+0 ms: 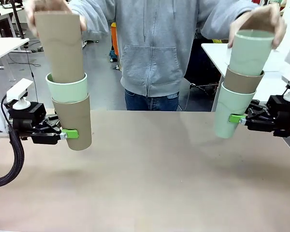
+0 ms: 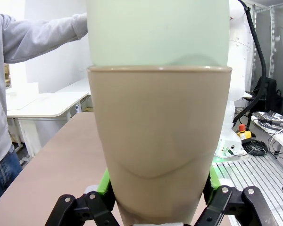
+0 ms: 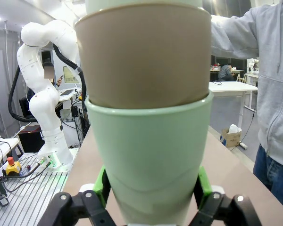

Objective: Stack the cups and store them in the basket.
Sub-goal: Place the stack of Reusable plastic cups into the Pantry Basket.

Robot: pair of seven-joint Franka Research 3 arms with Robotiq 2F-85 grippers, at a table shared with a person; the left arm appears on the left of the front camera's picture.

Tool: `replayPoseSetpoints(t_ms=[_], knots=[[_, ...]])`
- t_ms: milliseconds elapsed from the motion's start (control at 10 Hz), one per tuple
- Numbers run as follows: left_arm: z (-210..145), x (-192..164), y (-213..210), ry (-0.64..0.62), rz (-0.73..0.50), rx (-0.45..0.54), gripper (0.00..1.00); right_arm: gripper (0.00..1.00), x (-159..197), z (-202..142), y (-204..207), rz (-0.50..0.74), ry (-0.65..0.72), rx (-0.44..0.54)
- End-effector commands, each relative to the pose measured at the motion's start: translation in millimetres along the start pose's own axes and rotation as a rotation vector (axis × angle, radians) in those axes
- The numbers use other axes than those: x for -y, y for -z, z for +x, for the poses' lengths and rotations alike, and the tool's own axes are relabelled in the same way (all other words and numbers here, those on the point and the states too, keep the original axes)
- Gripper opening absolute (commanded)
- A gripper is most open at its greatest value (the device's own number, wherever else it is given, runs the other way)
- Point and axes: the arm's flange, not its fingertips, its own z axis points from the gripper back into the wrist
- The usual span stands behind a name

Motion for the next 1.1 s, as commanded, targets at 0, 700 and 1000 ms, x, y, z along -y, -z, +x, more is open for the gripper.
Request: replayPoseSetpoints(t_ms=[0,700,1000], knots=[[2.4,0.4,0.3,-0.007,-0.004,0.003,0.85,0.86,0.2,2.8,1.0,-0.003,-0.006,0.002],[2.4,0.4,0.3,-0.007,-0.004,0.003,0.85,0.86,0.2,2.8,1.0,-0.003,-0.006,0.002],[2.4,0.4,0.3,-0.007,-0.004,0.003,0.85,0.86,0.2,2.8,1.0,-0.003,-0.006,0.002]])
